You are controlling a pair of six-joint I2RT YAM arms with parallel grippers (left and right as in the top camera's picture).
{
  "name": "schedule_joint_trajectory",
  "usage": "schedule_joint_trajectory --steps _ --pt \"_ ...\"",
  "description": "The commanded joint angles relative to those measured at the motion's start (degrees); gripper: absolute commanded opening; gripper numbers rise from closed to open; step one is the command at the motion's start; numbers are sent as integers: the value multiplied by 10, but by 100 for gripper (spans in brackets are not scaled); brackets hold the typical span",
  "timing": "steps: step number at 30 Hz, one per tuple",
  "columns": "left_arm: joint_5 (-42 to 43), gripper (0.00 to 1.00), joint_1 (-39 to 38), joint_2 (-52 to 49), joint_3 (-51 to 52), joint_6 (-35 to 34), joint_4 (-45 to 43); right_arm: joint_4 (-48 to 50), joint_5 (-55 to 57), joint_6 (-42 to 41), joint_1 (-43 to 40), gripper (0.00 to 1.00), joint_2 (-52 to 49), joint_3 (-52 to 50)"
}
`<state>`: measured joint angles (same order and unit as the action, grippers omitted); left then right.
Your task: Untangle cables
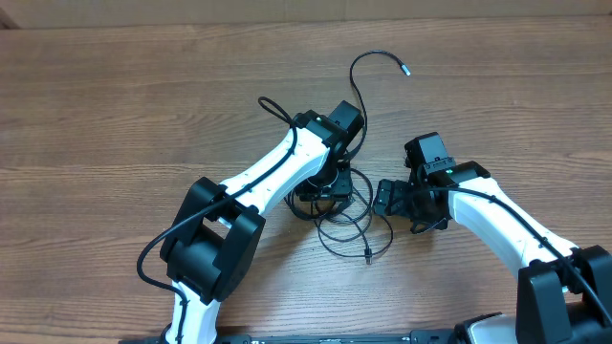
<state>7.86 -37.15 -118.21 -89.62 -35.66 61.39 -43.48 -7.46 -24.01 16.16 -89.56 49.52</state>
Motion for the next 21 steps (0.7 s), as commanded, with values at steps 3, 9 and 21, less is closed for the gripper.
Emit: schedule_joint_trajectory --steps 3,9,21 --pt "-8 48 -4 -5 -4 -6 3 3 4 -2 -2 100 -2 7" --pt "-8 49 -4 -5 -4 -6 3 3 4 -2 -2 100 -2 7" --pt "-8 49 -4 -5 -4 -6 0 3 4 -2 -2 100 -2 7"
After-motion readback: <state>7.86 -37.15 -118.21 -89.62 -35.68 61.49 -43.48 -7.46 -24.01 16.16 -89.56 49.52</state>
